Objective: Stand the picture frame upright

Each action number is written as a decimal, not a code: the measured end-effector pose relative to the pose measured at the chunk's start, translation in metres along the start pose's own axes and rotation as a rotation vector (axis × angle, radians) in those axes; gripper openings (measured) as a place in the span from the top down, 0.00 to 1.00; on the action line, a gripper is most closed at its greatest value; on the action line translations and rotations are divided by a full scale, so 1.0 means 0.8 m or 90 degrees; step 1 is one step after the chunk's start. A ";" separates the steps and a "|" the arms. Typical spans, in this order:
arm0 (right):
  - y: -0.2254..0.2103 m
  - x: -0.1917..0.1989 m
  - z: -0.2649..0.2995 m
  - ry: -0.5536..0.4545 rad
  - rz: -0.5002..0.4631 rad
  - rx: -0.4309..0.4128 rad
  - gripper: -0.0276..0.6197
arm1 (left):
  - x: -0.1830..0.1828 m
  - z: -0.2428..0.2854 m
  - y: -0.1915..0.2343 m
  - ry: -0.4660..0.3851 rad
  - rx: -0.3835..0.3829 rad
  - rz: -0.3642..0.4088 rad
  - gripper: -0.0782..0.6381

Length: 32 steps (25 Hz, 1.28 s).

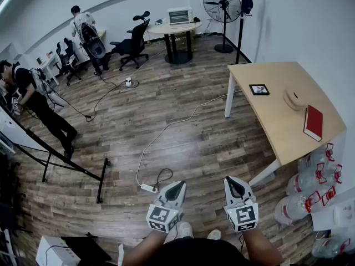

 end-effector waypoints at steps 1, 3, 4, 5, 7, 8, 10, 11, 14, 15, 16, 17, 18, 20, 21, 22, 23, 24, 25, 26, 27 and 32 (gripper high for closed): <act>-0.001 -0.006 0.003 -0.010 -0.002 -0.003 0.94 | -0.004 0.005 -0.001 -0.004 0.000 0.005 0.88; -0.002 -0.015 0.009 -0.024 -0.004 -0.009 0.94 | -0.010 0.009 -0.004 -0.009 -0.002 0.011 0.88; -0.001 -0.017 0.010 -0.027 -0.003 -0.012 0.94 | -0.011 0.008 -0.004 -0.010 -0.003 0.011 0.88; 0.001 -0.019 0.011 -0.029 -0.002 -0.015 0.94 | -0.012 0.005 -0.004 -0.009 -0.005 0.010 0.88; 0.004 -0.022 0.015 -0.026 -0.002 -0.019 0.94 | -0.012 -0.001 0.001 -0.007 -0.009 0.010 0.88; 0.007 -0.023 0.017 -0.024 -0.005 -0.020 0.94 | -0.012 -0.005 0.006 -0.005 -0.011 0.011 0.88; 0.016 -0.026 0.024 -0.019 -0.013 -0.020 0.94 | -0.013 -0.015 0.019 -0.005 -0.016 0.015 0.88; 0.023 -0.028 0.028 -0.018 -0.015 -0.020 0.94 | -0.014 -0.020 0.028 -0.007 -0.018 0.019 0.88; 0.039 -0.034 0.043 -0.027 -0.010 -0.020 0.94 | -0.016 -0.031 0.052 -0.011 -0.018 0.034 0.88; 0.043 -0.037 0.049 -0.030 -0.007 -0.019 0.94 | -0.018 -0.033 0.060 -0.014 -0.017 0.038 0.88; 0.047 -0.038 0.055 -0.031 -0.004 -0.018 0.94 | -0.021 -0.035 0.066 -0.017 -0.013 0.040 0.88; 0.050 -0.039 0.059 -0.030 -0.002 -0.016 0.94 | -0.023 -0.037 0.070 -0.018 -0.008 0.044 0.88; 0.054 -0.039 0.062 -0.028 0.002 -0.014 0.94 | -0.024 -0.039 0.074 -0.019 -0.002 0.047 0.88; 0.059 -0.040 0.068 -0.024 0.010 -0.010 0.94 | -0.025 -0.041 0.081 -0.013 0.010 0.049 0.88; 0.060 -0.040 0.071 -0.023 0.014 -0.008 0.94 | -0.025 -0.040 0.086 -0.007 0.015 0.048 0.88; 0.059 -0.040 0.075 -0.022 0.018 -0.005 0.94 | -0.023 -0.037 0.091 -0.001 0.018 0.047 0.88; 0.057 -0.040 0.079 -0.020 0.021 -0.003 0.94 | -0.021 -0.034 0.097 0.004 0.020 0.046 0.88; 0.053 -0.040 0.085 -0.019 0.024 0.000 0.94 | -0.019 -0.029 0.103 0.008 0.020 0.045 0.88; 0.048 -0.040 0.092 -0.020 0.026 0.002 0.94 | -0.018 -0.024 0.109 0.012 0.019 0.043 0.88; 0.041 -0.041 0.101 -0.023 0.030 0.003 0.94 | -0.018 -0.017 0.115 0.015 0.018 0.043 0.88; 0.034 -0.042 0.111 -0.029 0.034 0.003 0.94 | -0.019 -0.008 0.122 0.019 0.017 0.043 0.88; -0.014 -0.047 0.165 -0.050 0.052 -0.004 0.94 | -0.033 0.053 0.148 0.023 0.011 0.041 0.88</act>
Point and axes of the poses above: the fingertips, and each gripper's own axes: z forward along the fingers, y to its left, x out of its underside, the point moved 7 cm from there along -z, backward along the fingers, and after that the axes turned 1 degree about y, right-handed, at the moved point
